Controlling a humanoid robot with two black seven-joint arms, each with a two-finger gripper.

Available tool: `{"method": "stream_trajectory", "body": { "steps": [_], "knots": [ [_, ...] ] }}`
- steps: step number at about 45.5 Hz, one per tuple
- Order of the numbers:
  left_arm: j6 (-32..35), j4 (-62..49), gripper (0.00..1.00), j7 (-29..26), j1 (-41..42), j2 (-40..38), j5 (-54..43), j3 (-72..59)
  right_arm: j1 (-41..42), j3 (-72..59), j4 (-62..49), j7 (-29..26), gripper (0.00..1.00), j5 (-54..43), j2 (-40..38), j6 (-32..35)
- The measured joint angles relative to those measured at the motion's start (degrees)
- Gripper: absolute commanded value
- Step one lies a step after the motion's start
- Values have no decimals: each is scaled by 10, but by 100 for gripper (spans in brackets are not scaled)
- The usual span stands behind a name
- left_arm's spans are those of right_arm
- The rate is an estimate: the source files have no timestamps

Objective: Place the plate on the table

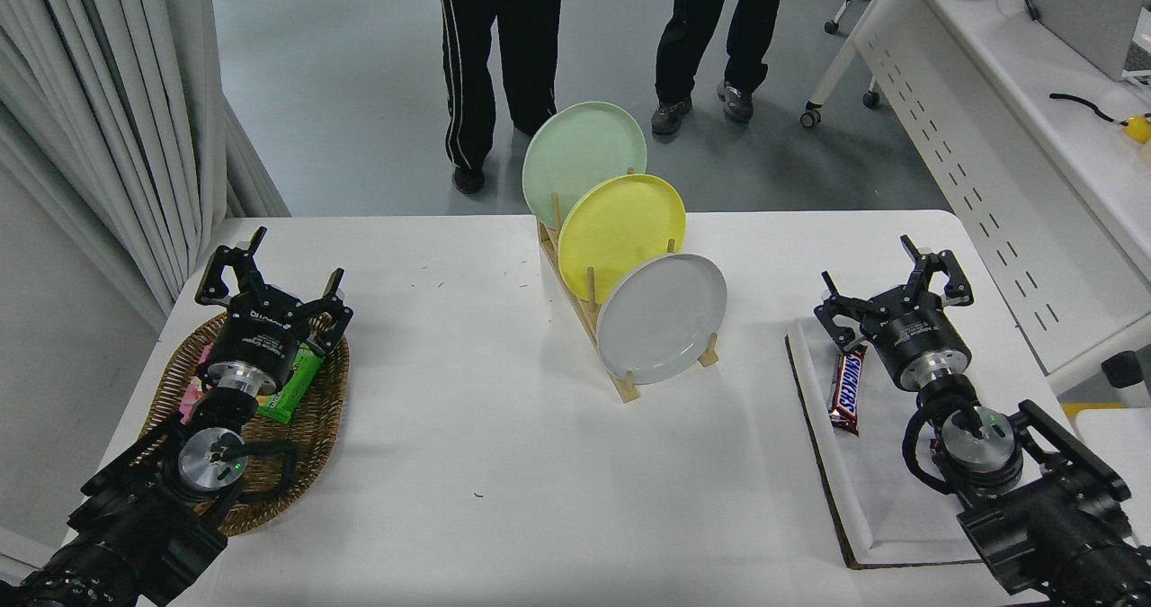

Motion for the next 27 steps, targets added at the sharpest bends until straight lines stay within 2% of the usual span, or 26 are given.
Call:
{"method": "stream_trajectory", "body": {
  "steps": [27],
  "knots": [
    [1,0,100,0,0,0,0,0,-4,-3,-1,0,100,0,0,0]
  ]
}}
